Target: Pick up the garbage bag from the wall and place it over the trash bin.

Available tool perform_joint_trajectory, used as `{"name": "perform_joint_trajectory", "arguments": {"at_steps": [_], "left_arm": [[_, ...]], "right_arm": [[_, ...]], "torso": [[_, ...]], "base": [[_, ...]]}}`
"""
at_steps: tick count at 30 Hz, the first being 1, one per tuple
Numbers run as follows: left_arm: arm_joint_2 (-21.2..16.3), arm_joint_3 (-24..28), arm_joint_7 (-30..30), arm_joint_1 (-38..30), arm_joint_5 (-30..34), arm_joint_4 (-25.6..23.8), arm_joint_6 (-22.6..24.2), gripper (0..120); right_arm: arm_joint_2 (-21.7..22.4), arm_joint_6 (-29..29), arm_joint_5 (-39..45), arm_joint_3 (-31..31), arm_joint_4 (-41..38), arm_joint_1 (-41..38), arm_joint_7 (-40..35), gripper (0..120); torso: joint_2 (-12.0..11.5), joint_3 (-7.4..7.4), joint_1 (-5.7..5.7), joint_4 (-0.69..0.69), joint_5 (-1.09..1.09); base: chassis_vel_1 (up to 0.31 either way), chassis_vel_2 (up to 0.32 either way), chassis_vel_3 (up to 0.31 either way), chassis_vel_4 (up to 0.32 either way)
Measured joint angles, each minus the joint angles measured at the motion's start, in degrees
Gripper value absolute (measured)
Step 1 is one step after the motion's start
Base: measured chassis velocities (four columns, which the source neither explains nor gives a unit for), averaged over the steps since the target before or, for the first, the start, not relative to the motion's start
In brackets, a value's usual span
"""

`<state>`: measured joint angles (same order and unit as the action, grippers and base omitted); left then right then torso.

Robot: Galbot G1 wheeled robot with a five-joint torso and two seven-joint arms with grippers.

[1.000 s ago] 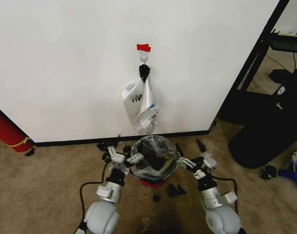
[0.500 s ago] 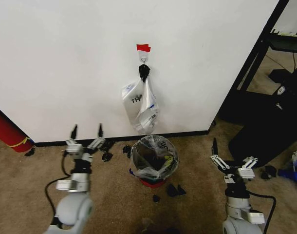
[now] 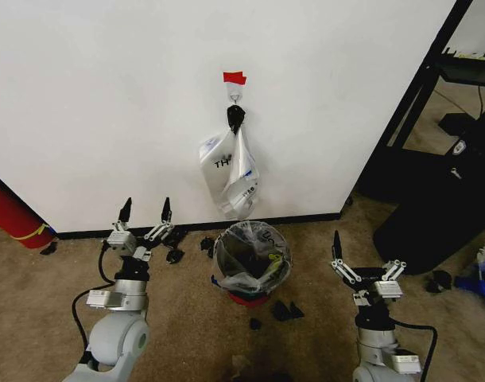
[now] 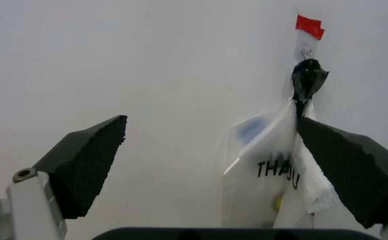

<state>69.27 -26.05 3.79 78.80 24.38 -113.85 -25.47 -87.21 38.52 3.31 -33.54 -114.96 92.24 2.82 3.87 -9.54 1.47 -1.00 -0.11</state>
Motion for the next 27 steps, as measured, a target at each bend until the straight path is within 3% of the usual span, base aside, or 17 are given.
{"name": "perform_joint_trajectory", "arguments": {"at_steps": [27], "left_arm": [[0.03, 0.08, 0.15, -0.02, -0.28, -0.01, 0.07, 100]], "right_arm": [[0.15, -0.22, 0.21, 0.06, -0.01, -0.10, -0.03, 100]], "torso": [[0.00, 0.00, 0.00, 0.00, 0.00]], "base": [[0.000, 0.000, 0.000, 0.000]]}}
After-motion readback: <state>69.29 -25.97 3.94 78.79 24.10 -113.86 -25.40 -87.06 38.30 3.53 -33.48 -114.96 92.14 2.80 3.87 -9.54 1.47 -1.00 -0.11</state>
